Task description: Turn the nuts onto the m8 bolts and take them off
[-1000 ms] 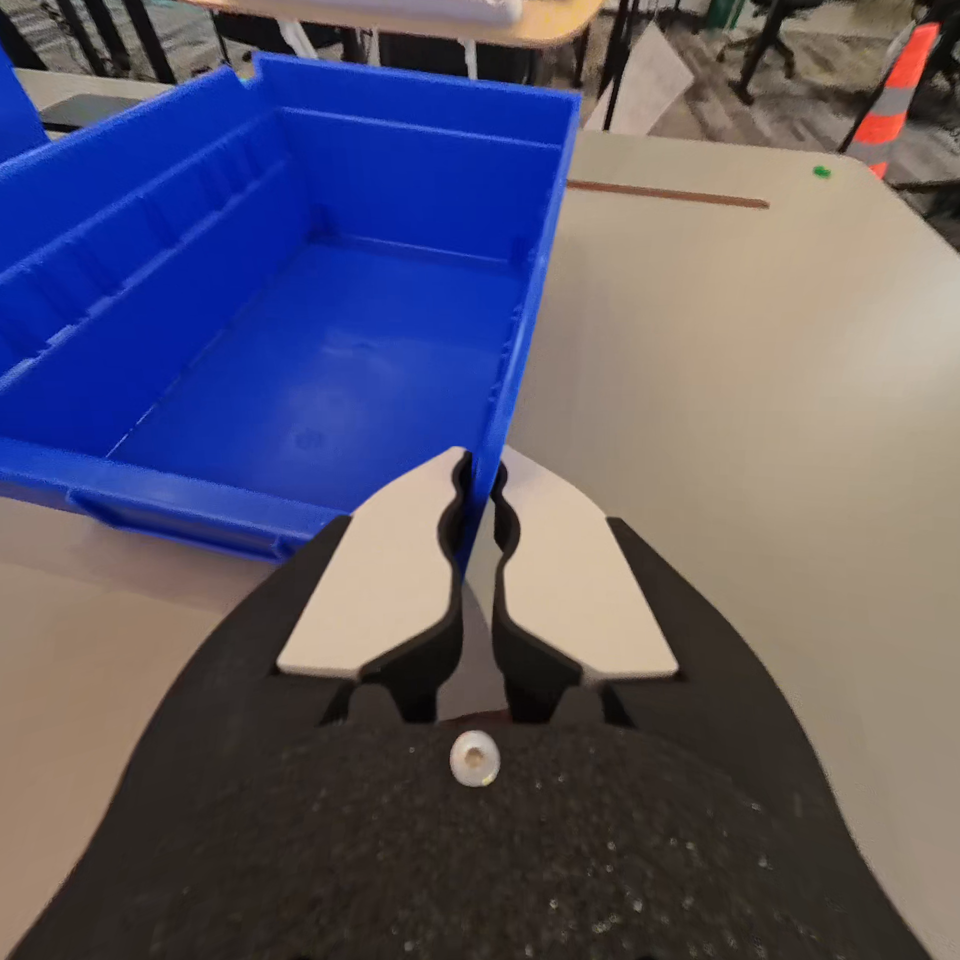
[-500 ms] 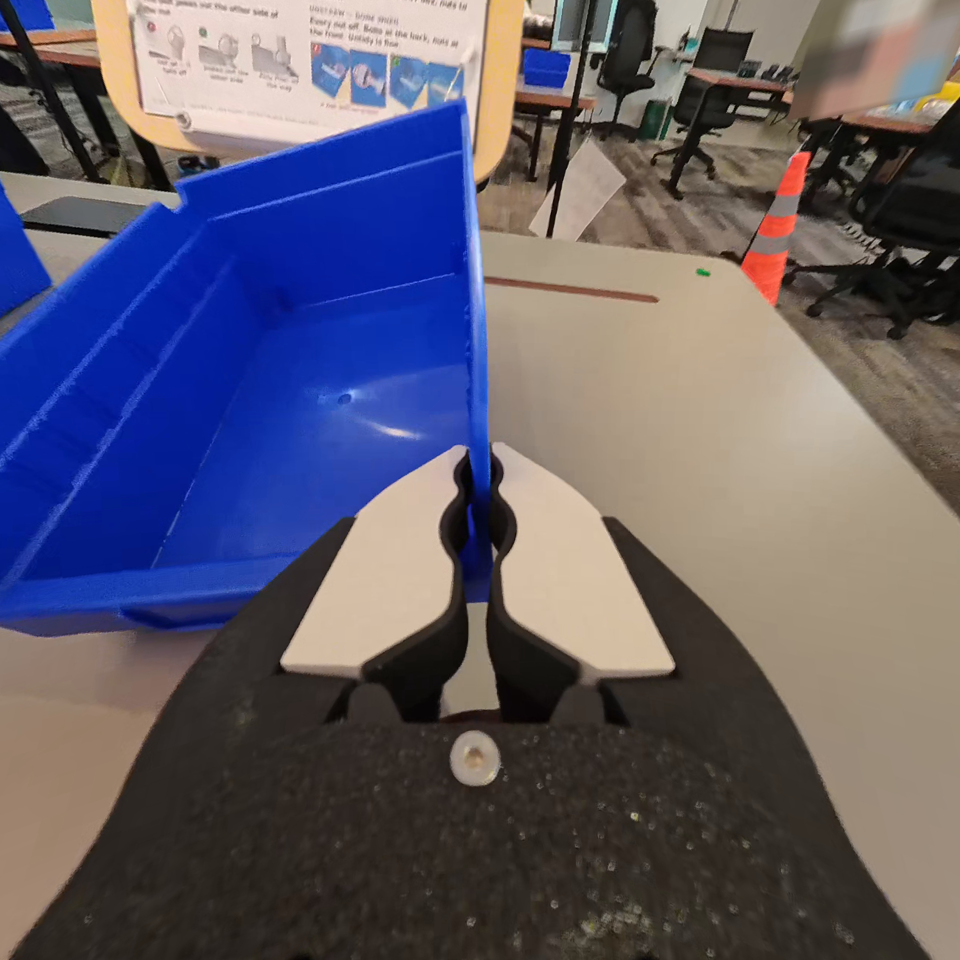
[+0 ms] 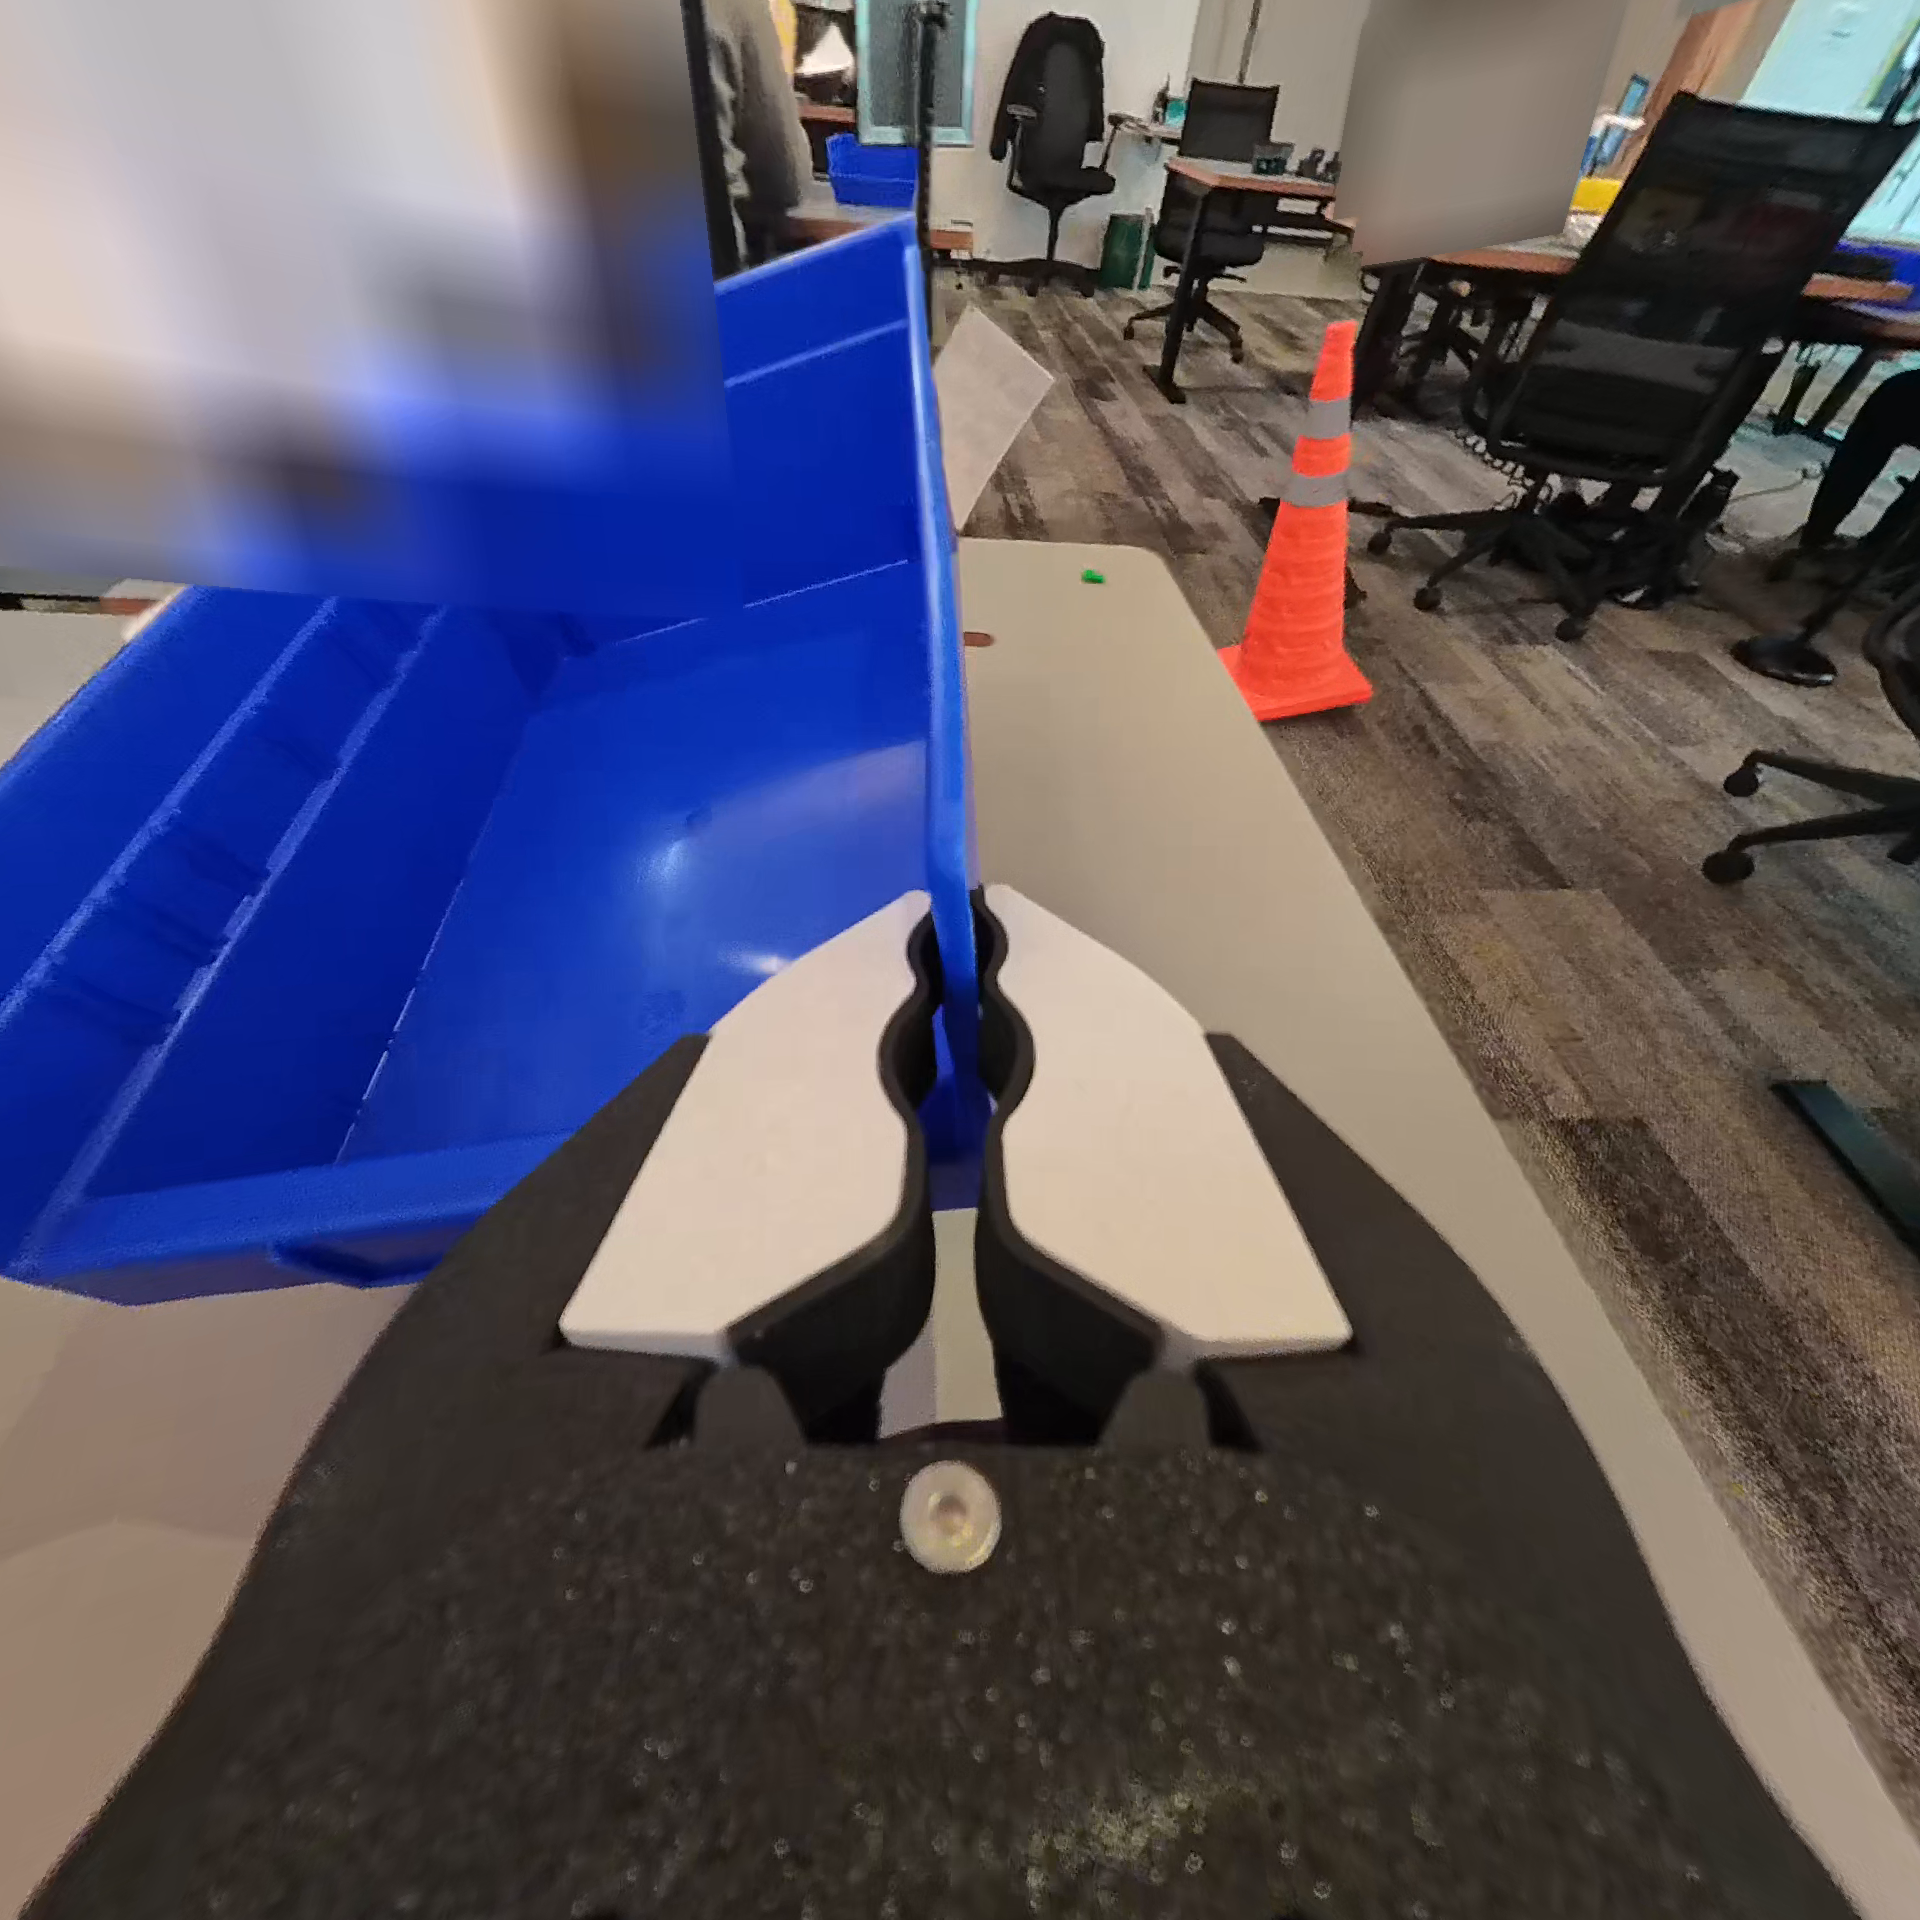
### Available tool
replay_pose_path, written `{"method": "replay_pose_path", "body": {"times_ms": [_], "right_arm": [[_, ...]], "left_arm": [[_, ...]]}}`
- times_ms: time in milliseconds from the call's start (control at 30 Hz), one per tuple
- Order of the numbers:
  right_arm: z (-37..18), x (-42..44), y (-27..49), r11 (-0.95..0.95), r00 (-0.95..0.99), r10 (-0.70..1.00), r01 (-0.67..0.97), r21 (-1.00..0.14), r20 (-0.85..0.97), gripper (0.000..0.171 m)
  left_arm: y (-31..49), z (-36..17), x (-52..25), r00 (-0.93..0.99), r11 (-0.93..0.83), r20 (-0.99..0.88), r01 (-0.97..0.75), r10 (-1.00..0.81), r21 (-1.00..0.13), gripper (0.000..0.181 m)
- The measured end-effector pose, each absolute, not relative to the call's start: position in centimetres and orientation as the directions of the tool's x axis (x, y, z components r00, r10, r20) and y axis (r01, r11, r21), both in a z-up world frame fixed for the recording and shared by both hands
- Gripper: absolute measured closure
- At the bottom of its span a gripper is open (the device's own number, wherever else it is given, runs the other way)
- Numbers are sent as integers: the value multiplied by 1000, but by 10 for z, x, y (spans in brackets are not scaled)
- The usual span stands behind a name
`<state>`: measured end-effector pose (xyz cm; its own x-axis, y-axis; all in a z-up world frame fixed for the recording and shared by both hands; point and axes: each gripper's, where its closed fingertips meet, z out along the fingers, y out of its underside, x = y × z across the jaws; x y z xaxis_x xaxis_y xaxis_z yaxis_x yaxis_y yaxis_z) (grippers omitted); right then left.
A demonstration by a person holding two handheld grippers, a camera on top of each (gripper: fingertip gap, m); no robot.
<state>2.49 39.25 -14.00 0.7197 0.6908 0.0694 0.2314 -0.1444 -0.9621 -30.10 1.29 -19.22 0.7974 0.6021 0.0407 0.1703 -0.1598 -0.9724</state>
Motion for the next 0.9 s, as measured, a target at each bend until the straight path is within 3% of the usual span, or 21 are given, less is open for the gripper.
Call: {"method": "replay_pose_path", "body": {"times_ms": [367, 900], "right_arm": [[-175, 71, 469, -291, 766, 642, 216, -932, -24, 167], [-228, 87, 493, -490, 740, 646, 214, -845, -187, 168]], "left_arm": [[19, -194, -297, 785, -162, 45, 183, 618, -970, 126], [48, -202, -284, 811, -203, 14, 163, 584, -965, 124]]}}
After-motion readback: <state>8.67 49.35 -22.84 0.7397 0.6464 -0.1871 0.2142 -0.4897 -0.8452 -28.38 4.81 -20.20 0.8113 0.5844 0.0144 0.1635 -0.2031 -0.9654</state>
